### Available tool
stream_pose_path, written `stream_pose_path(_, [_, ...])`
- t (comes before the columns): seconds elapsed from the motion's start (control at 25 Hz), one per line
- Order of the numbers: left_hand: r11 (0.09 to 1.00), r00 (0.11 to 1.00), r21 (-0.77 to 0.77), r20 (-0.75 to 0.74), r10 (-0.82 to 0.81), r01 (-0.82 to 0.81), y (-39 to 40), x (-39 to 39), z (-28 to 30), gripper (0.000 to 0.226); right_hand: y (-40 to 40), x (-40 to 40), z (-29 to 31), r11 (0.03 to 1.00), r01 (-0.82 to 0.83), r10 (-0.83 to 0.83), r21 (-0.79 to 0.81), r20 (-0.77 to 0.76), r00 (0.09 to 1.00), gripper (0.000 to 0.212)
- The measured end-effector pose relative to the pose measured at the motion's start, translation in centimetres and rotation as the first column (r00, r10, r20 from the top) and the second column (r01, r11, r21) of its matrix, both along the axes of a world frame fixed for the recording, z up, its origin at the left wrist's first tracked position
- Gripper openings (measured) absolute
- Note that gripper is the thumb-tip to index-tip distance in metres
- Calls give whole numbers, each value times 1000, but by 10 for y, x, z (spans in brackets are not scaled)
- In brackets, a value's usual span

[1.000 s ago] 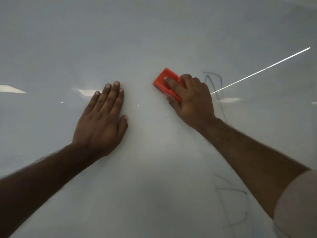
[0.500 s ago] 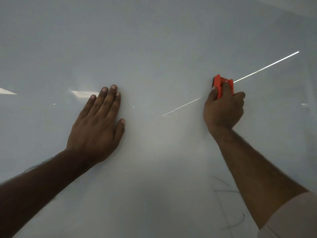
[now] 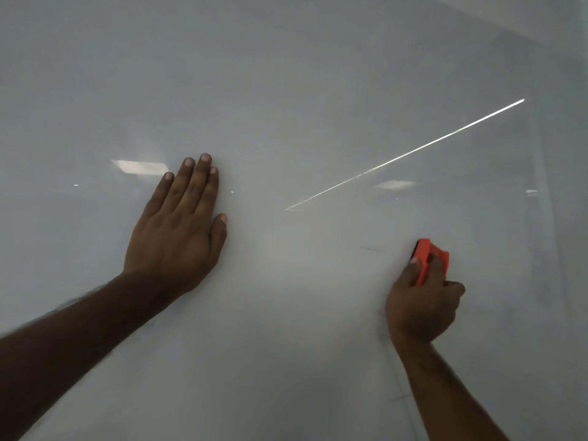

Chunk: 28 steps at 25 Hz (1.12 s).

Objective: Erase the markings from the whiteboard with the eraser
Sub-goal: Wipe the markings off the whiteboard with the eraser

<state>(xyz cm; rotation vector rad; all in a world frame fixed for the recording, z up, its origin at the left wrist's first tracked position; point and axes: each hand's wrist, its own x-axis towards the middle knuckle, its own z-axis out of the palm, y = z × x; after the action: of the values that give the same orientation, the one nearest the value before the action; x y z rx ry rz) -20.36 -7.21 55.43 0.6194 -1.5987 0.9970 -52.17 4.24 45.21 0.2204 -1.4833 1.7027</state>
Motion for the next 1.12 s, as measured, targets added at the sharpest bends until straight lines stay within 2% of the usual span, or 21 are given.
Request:
stream_pose_path(0.16, [1000, 1000, 6, -18, -7, 7, 1, -1, -8, 64, -2, 2, -28, 1000, -13, 13, -7, 59, 998, 46])
stream_pose_path(0.32, [1000, 999, 16, -42, -25, 25, 2, -6, -15, 64, -1, 15, -3, 998, -46, 48, -43, 61, 997, 45])
stream_pose_path(0.4, [1000, 999, 22, -47, -21, 22, 3, -8, -18, 64, -7, 41, 23, 999, -51, 51, 0, -43, 998, 49])
stream_pose_path(0.48, [999, 999, 26, -47, -20, 21, 3, -8, -20, 64, -18, 80, 45, 994, -32, 54, 102, -221, 974, 51])
stream_pose_path(0.64, [999, 999, 35, -32, -22, 23, 4, -7, -20, 65, -20, 125, 37, 954, -5, 183, 299, -572, 800, 54])
stream_pose_path(0.72, [999, 999, 35, -27, -21, 22, 5, -7, -21, 65, -13, 118, 16, 915, 43, 258, 401, -663, 703, 55])
stream_pose_path(0.8, [999, 999, 27, -27, -22, 22, 5, -6, -21, 65, -8, 104, 9, 889, 94, 279, 448, -693, 664, 54])
stream_pose_path(0.84, [999, 1000, 26, -20, -24, 25, 5, -6, -21, 65, -7, 93, 13, 896, 99, 254, 433, -683, 685, 54])
stream_pose_path(0.92, [999, 1000, 25, -8, -25, 25, 4, -4, -22, 65, -4, 67, 24, 941, 51, 156, 334, -563, 812, 55])
stream_pose_path(1.0, [999, 1000, 27, -5, -23, 23, 3, -4, -24, 66, 1, 37, 26, 973, -23, 107, 229, -365, 925, 55])
stream_pose_path(1.12, [998, 999, 38, -12, -43, 44, 4, -6, -28, 66, 4, 12, -12, 989, -131, 135, 72, -54, 989, 56])
